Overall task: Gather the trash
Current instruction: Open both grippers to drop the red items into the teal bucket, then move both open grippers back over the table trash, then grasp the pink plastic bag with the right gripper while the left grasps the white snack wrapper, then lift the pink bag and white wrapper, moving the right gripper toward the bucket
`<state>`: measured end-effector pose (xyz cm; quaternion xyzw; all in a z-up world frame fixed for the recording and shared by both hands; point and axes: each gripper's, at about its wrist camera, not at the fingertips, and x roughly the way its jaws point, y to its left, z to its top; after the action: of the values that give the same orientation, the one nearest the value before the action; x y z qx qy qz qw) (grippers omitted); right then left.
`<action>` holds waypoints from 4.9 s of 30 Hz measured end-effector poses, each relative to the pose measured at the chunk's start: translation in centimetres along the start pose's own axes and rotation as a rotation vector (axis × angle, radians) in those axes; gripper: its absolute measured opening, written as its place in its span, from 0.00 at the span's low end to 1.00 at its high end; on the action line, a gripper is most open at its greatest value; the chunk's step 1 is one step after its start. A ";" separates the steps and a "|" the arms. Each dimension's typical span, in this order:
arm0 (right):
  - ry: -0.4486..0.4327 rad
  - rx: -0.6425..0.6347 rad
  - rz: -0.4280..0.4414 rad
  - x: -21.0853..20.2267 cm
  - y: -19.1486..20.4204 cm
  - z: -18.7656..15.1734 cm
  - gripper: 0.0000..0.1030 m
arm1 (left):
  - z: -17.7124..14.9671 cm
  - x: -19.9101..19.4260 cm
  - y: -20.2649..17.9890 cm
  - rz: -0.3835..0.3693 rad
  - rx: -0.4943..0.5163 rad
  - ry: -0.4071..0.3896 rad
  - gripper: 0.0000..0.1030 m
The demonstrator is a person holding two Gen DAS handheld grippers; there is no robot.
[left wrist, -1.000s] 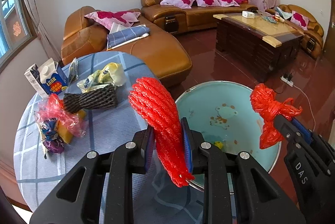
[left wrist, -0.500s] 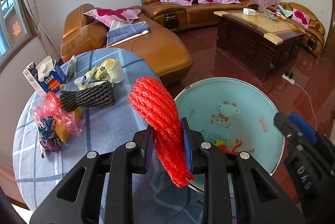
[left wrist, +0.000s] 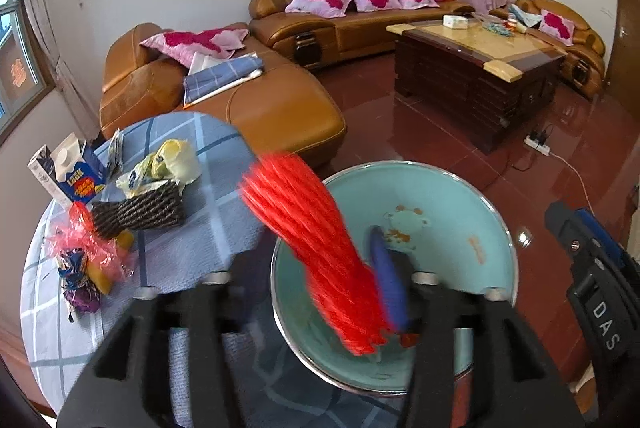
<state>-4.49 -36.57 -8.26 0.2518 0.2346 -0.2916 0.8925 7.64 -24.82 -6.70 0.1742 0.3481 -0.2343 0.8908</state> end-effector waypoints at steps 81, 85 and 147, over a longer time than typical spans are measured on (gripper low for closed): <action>0.230 -0.580 0.484 3.7 29.3 -7.9 0.59 | -13.5 -1.0 36.3 0.401 -0.592 0.182 0.90; 0.270 -0.603 0.502 4.9 30.4 -8.3 0.59 | -13.1 -0.5 36.7 0.402 -0.595 0.189 0.90; 0.167 -0.419 0.471 1.4 24.2 -4.6 0.28 | -14.2 -2.1 38.5 0.285 -0.588 0.162 0.27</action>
<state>10.67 -17.44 -4.99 0.1332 0.2969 -0.0008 0.9456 19.36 14.52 -9.47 -0.0253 0.4428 0.0179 0.8961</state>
